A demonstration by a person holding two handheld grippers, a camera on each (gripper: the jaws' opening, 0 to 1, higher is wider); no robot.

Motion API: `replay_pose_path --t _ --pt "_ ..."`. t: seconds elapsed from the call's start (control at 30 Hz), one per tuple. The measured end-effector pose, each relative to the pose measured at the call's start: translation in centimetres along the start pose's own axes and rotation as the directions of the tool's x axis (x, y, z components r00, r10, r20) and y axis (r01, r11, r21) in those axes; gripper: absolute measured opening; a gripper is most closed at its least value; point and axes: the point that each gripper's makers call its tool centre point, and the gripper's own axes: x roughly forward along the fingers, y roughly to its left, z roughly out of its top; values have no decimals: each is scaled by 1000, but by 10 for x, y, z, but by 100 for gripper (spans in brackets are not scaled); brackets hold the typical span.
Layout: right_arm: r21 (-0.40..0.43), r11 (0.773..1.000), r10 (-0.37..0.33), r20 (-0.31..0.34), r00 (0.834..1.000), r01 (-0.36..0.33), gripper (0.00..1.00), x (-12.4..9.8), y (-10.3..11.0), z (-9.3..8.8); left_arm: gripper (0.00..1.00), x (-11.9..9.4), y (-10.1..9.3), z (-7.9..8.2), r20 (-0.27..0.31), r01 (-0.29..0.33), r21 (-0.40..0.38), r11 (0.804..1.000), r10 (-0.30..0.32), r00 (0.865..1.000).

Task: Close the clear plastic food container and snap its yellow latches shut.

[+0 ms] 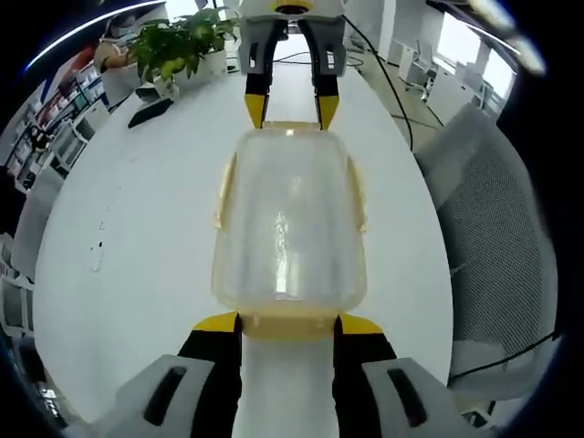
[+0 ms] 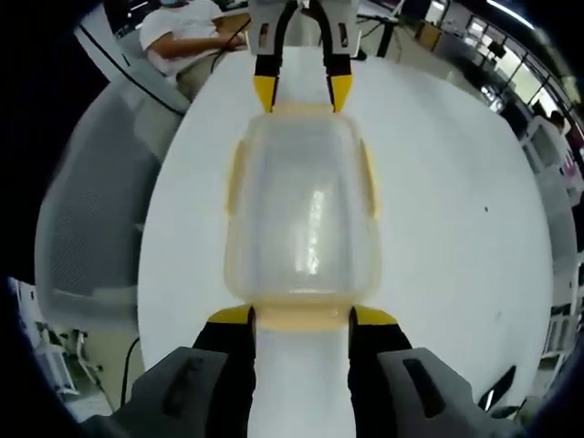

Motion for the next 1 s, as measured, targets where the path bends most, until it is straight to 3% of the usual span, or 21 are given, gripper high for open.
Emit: replay_pose_path --t 0.33,1.0 --pt "-3 1000 23 -19 1000 -23 36 9 1 -11 32 11 -2 2 -3 19 -8 1000 -19 1000" --pt "-12 999 35 -36 999 -35 37 17 -2 -13 33 17 1 -2 -3 36 -6 999 -36 999"
